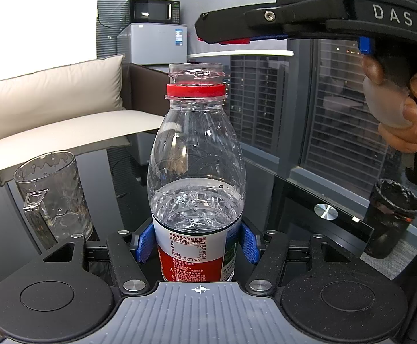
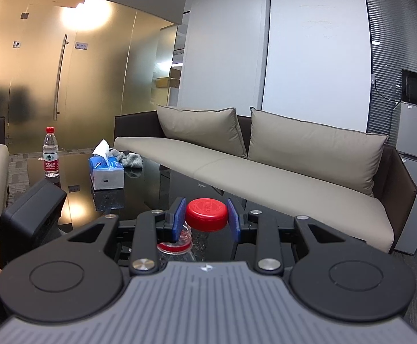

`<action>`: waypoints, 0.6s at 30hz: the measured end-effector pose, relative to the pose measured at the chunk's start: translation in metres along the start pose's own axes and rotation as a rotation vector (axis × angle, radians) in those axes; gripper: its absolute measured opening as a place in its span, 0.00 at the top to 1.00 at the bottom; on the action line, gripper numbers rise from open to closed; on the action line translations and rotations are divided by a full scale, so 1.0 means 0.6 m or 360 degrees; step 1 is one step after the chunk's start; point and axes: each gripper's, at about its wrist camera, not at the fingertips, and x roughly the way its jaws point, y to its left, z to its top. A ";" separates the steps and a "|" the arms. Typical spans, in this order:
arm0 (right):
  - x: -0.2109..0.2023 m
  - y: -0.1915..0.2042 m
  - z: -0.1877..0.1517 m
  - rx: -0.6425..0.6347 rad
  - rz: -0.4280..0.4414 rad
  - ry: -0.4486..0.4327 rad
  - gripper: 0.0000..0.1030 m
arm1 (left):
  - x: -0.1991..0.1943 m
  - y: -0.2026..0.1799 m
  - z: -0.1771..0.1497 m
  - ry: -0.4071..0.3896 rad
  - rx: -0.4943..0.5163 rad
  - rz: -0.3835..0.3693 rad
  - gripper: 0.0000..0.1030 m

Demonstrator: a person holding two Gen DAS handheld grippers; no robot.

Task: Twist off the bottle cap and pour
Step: 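Lift the loosened red cap off the bottle neck with the right tool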

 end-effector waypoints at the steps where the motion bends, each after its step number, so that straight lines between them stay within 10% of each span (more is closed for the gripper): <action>1: 0.000 -0.001 0.000 0.0000 -0.0002 0.0001 0.67 | 0.000 0.000 0.000 0.0000 0.0000 0.0000 0.45; 18: 0.009 -0.016 -0.023 0.0048 -0.0049 0.0117 0.67 | 0.000 0.001 -0.001 -0.0001 -0.0001 0.0000 0.46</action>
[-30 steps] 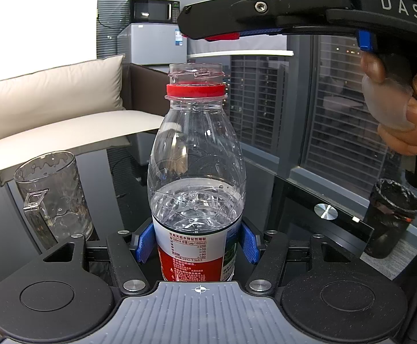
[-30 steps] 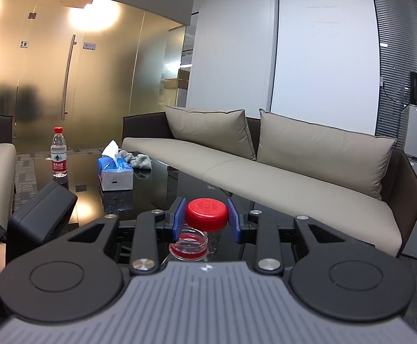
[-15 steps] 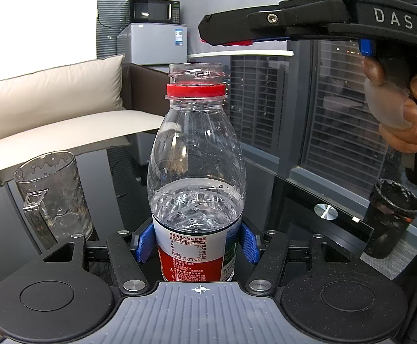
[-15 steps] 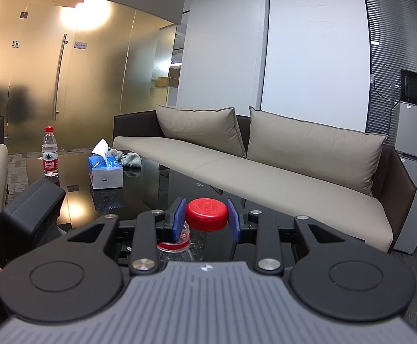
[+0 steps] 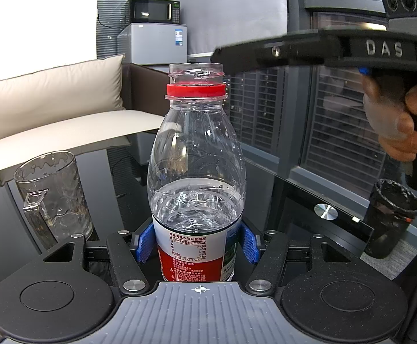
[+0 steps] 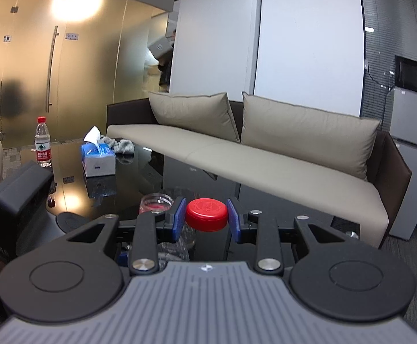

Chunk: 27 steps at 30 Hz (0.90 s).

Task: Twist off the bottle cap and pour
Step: 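Lift the loosened red cap off the bottle neck with the right tool, then lower the red cap with the right tool while the left tool holds the bottle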

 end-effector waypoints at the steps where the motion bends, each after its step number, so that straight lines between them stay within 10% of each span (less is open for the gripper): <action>1: 0.001 -0.001 -0.003 0.0004 -0.0005 0.0009 0.68 | 0.000 0.000 0.000 0.0000 0.0000 0.0000 0.46; 27: 0.034 -0.022 -0.095 0.0155 -0.0089 0.0361 0.67 | -0.001 0.001 0.001 0.0001 0.0002 0.0001 0.45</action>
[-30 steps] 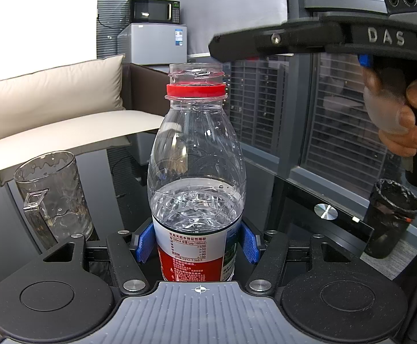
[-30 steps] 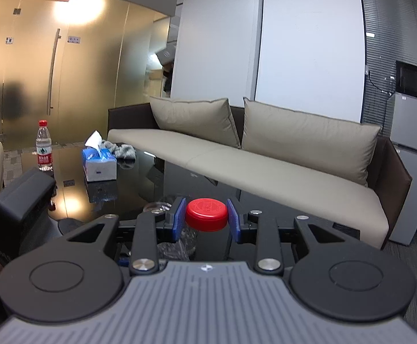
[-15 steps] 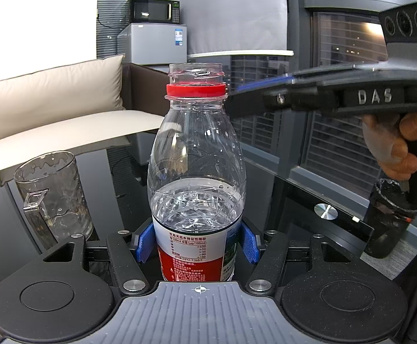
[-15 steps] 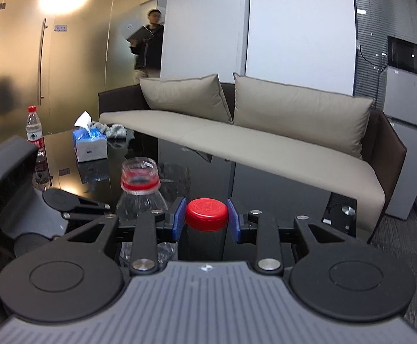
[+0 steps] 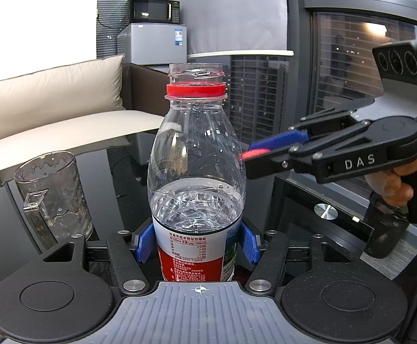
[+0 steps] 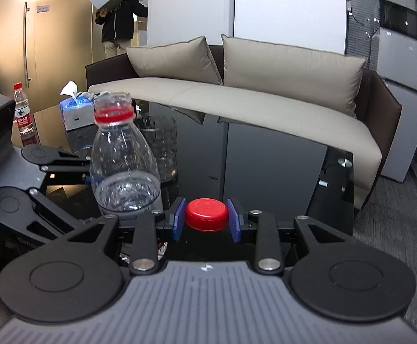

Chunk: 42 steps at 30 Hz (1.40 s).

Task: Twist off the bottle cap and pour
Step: 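Lower the red cap with the right tool while the left tool holds the bottle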

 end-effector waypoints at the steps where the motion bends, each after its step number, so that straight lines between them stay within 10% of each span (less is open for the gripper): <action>1: 0.001 -0.001 -0.002 0.0001 -0.0001 0.0009 0.67 | 0.000 0.000 0.000 0.0000 0.0000 0.0000 0.45; 42: 0.049 -0.012 -0.047 0.0053 -0.0001 0.0286 0.67 | -0.001 -0.005 0.004 0.0005 0.0001 0.0000 0.45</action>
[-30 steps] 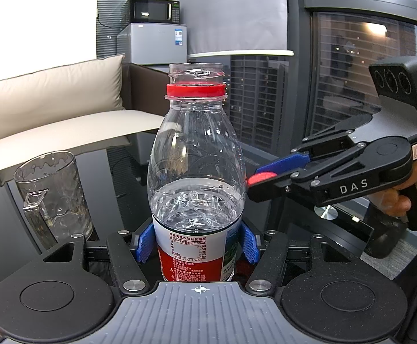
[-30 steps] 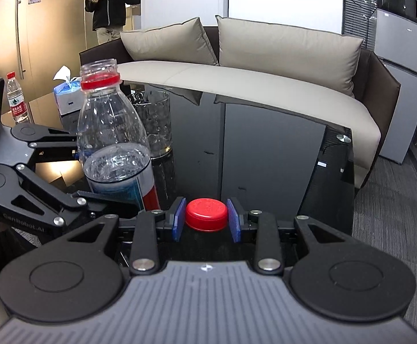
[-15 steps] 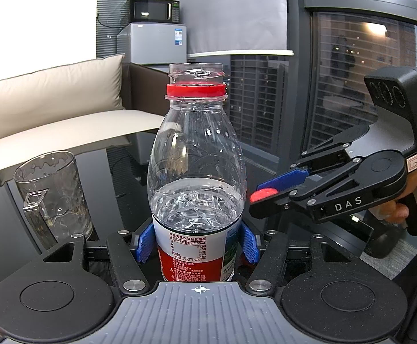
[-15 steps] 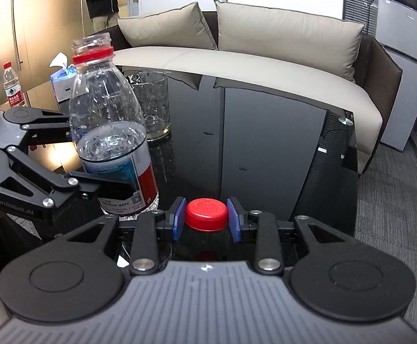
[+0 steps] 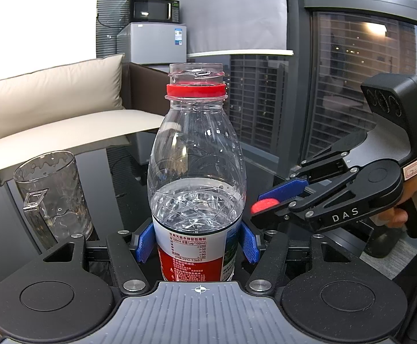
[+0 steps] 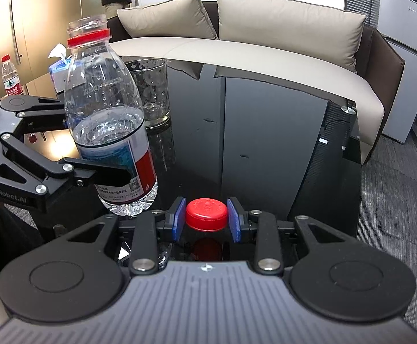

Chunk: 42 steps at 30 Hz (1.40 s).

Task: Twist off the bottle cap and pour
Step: 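Lower the red cap with the right tool while the left tool holds the bottle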

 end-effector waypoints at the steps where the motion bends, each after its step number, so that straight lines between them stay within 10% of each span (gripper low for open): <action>1: 0.000 0.000 -0.001 0.0000 0.0000 0.0004 0.67 | 0.000 0.000 0.000 0.0000 0.0000 0.0000 0.45; 42: 0.016 -0.002 -0.021 0.0035 0.0004 0.0103 0.67 | -0.003 0.006 0.003 0.0002 -0.0001 -0.0001 0.46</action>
